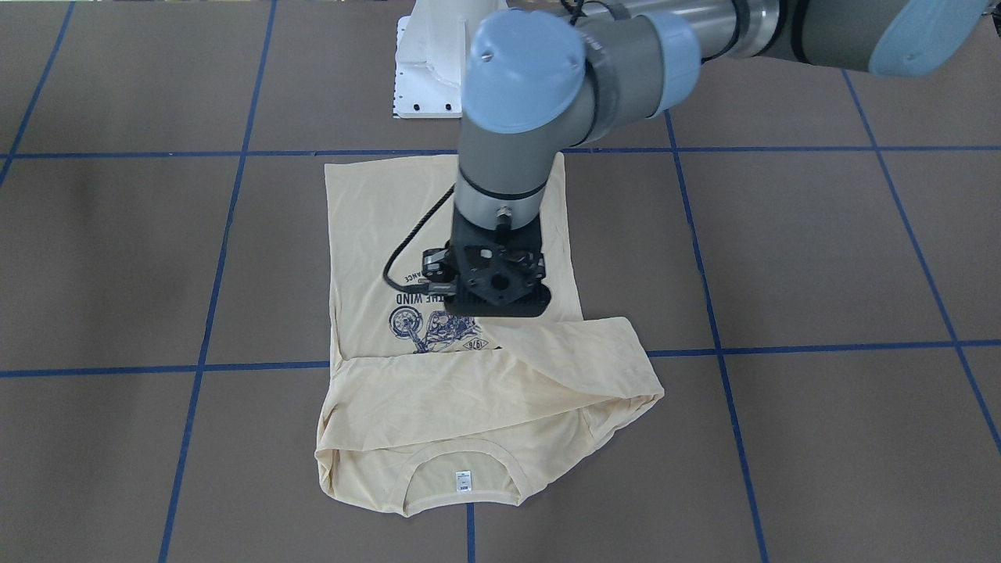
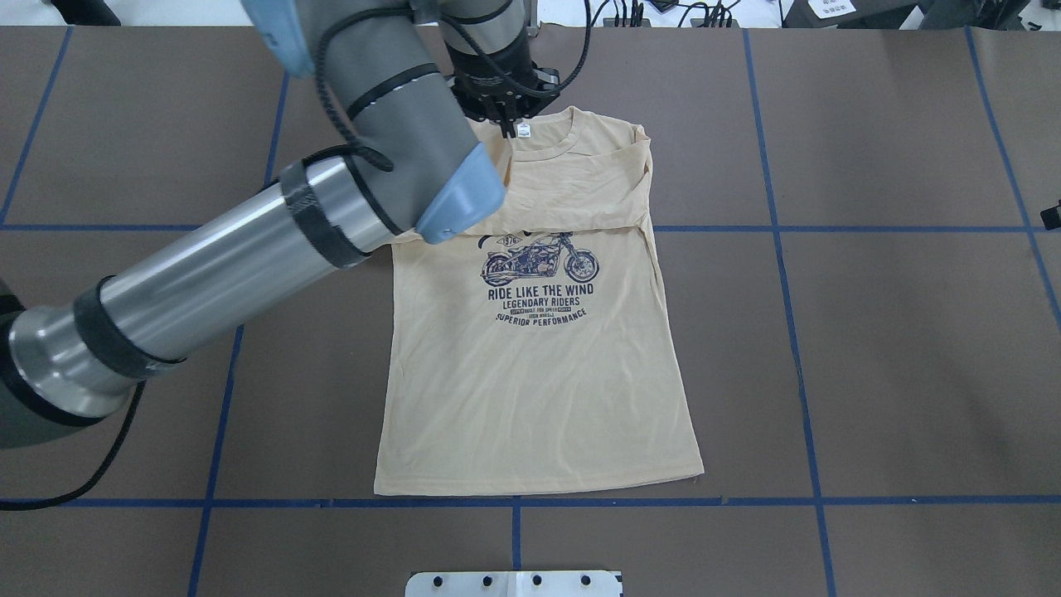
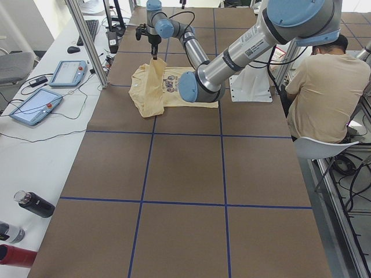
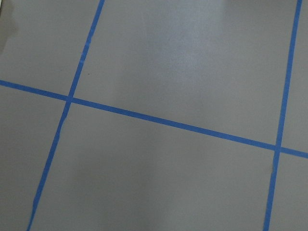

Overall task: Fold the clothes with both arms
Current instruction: 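Carry the grasped sleeve with the left gripper across the shirt body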

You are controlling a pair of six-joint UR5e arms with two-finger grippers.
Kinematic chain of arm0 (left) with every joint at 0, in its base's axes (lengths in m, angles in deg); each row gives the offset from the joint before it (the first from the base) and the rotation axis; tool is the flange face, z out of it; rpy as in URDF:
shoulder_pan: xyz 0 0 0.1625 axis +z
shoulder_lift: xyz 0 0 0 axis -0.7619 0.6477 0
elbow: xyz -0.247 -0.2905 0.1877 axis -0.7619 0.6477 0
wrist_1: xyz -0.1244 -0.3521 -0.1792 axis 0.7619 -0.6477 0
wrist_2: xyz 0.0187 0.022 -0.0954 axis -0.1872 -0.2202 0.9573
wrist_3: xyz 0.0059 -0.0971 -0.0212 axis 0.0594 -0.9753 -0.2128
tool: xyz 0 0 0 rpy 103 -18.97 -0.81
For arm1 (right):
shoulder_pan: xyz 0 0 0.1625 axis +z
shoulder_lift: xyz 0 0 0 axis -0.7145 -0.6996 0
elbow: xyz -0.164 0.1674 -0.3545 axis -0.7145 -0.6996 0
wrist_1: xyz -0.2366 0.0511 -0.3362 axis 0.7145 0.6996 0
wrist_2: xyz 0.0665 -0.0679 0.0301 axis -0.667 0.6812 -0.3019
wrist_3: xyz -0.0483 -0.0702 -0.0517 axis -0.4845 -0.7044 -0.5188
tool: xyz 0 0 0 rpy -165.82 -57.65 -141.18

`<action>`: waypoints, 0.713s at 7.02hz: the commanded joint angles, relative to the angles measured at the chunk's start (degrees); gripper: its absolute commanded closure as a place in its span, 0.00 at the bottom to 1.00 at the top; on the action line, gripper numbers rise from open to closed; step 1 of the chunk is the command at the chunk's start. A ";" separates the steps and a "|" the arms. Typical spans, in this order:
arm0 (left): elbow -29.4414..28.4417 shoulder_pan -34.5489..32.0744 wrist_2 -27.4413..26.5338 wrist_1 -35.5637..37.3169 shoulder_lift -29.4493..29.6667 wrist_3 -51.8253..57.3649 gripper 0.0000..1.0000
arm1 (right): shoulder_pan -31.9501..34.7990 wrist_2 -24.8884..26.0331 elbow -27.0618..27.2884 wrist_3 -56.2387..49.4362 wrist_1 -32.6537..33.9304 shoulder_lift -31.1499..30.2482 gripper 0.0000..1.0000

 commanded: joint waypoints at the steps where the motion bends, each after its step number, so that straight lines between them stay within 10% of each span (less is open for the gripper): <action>1: -16.73 4.74 -5.82 -15.28 6.69 -14.06 1.00 | 0.00 0.00 -0.61 0.01 0.01 0.21 0.00; 3: -25.85 8.61 -13.72 -22.16 11.24 -26.28 1.00 | 0.00 -0.09 -0.61 0.19 0.01 0.21 0.00; 5: -30.74 8.98 -15.79 -27.38 12.32 -34.39 0.46 | 0.00 -0.09 -0.70 0.10 0.01 0.30 0.00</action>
